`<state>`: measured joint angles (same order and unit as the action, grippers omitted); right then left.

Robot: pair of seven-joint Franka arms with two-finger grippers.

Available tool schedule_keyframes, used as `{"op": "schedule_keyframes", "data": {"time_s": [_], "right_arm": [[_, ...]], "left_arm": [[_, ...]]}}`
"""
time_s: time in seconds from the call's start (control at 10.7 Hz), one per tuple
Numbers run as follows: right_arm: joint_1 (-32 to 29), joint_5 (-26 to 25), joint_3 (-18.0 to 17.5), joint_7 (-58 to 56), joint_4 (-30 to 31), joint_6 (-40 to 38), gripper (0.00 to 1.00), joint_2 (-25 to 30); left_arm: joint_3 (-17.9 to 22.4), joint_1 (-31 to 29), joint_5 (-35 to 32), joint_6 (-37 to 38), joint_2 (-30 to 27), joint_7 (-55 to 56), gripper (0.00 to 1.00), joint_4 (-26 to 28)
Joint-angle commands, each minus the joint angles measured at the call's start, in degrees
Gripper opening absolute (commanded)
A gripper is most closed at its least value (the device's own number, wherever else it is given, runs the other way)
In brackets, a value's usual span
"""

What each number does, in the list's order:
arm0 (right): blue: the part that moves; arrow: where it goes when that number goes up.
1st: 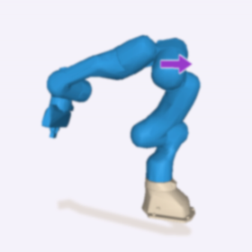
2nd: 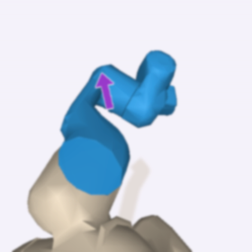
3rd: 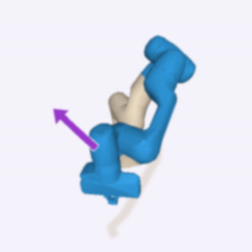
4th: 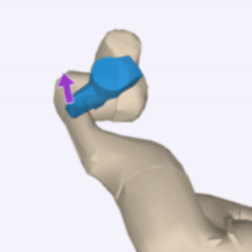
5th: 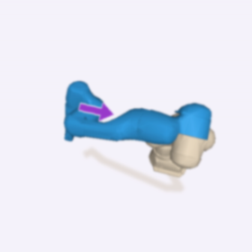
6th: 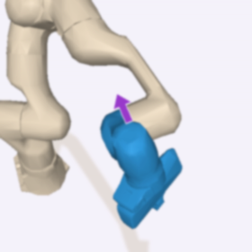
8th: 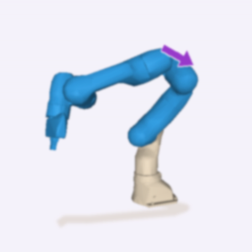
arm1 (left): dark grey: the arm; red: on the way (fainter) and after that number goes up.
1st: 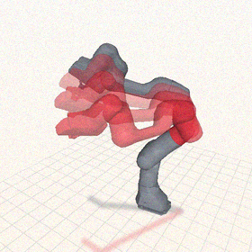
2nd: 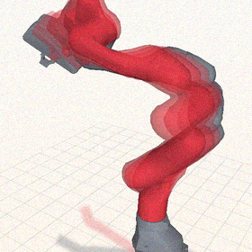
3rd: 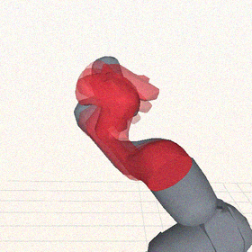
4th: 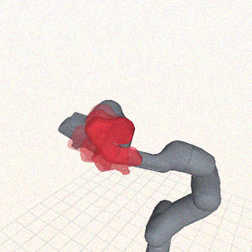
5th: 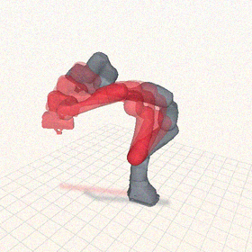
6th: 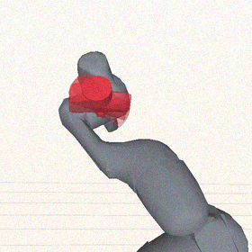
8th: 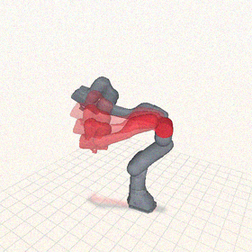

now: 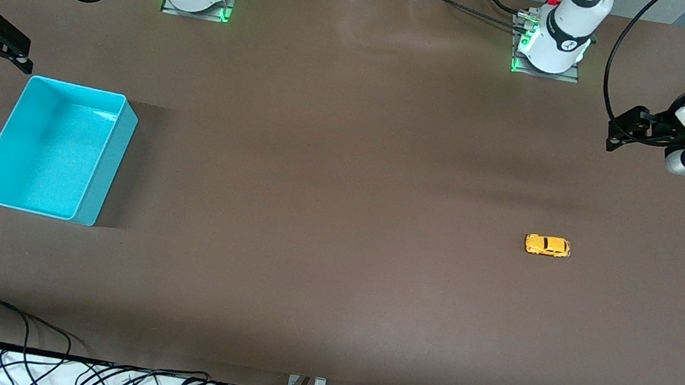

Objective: Wind up and store yellow beetle car

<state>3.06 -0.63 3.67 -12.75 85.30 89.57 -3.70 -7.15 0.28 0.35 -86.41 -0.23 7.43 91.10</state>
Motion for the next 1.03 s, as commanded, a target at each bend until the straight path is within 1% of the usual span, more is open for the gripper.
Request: {"op": "schedule_keyframes", "data": {"time_s": [0.0,0.93], "right_arm": [[-0.1,-0.4,-0.1,2.9,-0.5,-2.5,1.0,1.1],[-0.1,-0.1,-0.2,3.1,-0.2,-4.6,1.0,0.9]], "left_arm": [[0.1,-0.2,0.8,1.2,0.6,-1.3,1.0,-1.5],[0.1,-0.2,0.9,1.2,0.6,-1.3,1.0,-1.5]]}}
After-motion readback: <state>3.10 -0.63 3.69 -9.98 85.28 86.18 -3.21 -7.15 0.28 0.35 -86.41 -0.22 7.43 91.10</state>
